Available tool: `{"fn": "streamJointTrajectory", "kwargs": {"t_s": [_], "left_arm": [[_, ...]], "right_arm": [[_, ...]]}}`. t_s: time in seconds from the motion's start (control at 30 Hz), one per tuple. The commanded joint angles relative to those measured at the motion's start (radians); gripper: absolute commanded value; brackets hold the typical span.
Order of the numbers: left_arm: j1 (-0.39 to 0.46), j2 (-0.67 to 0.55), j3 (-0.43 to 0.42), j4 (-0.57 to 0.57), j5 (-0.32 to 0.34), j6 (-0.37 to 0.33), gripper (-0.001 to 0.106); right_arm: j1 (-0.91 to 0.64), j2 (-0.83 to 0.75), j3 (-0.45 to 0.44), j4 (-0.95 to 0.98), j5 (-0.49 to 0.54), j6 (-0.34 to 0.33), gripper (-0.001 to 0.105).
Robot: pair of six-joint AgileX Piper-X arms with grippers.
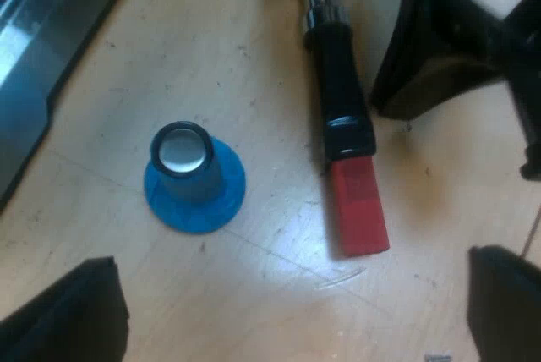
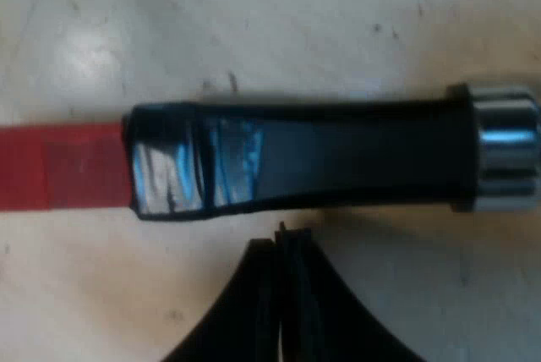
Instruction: Put the handle in the coffee machine
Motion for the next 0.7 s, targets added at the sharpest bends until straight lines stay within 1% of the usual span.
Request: {"fn": "streamJointTrajectory", "kwargs": {"t_s": [0.03, 0.13, 0.23, 0.3, 0.37, 0.4, 0.43, 0.47, 0.5, 0.57, 0.6, 0.67, 0.7], "left_arm": [[0.041, -0.027, 0.000, 0.009, -0.006, 0.002, 0.082], [0.086, -0.046, 0.000, 0.020, -0.006, 0.002, 0.082], [0.087, -0.048, 0.000, 0.032, 0.000, 0.002, 0.082], [0.087, -0.048, 0.000, 0.032, 0.006, 0.002, 0.082], [0.087, -0.048, 0.000, 0.032, 0.018, 0.002, 0.082], [0.087, -0.048, 0.000, 0.032, 0.026, 0.002, 0.082], [0.087, -0.048, 0.000, 0.032, 0.046, 0.006, 0.082], [0.087, -0.048, 0.000, 0.032, 0.072, 0.007, 0.082], [0.087, -0.048, 0.000, 0.032, 0.080, 0.006, 0.082], [0.087, -0.048, 0.000, 0.029, 0.138, 0.006, 0.082], [0.087, -0.048, 0.000, 0.027, 0.157, 0.006, 0.082], [0.087, -0.048, 0.000, 0.017, 0.234, 0.006, 0.082], [0.087, -0.048, 0.000, 0.014, 0.254, 0.006, 0.082]], "right_arm": [[0.000, 0.019, -0.004, -0.026, -0.005, 0.021, 0.000], [0.000, 0.013, -0.006, -0.011, -0.014, 0.025, 0.000], [0.000, -0.008, -0.027, 0.046, -0.010, 0.025, 0.000], [0.000, -0.031, -0.045, 0.096, 0.014, 0.025, 0.000], [0.000, -0.072, -0.064, 0.168, 0.080, 0.025, 0.000], [0.000, -0.084, -0.067, 0.186, 0.090, 0.025, 0.000], [0.000, -0.108, -0.073, 0.222, 0.128, 0.025, 0.000], [0.000, -0.134, -0.079, 0.258, 0.146, 0.025, 0.000], [0.000, -0.142, -0.082, 0.270, 0.150, 0.025, 0.000], [0.000, -0.193, -0.085, 0.322, 0.172, 0.025, 0.000], [0.000, -0.207, -0.085, 0.336, 0.180, 0.025, 0.000], [0.000, -0.261, -0.085, 0.377, 0.215, 0.025, 0.000], [0.000, -0.269, -0.085, 0.384, 0.221, 0.025, 0.000]]}}
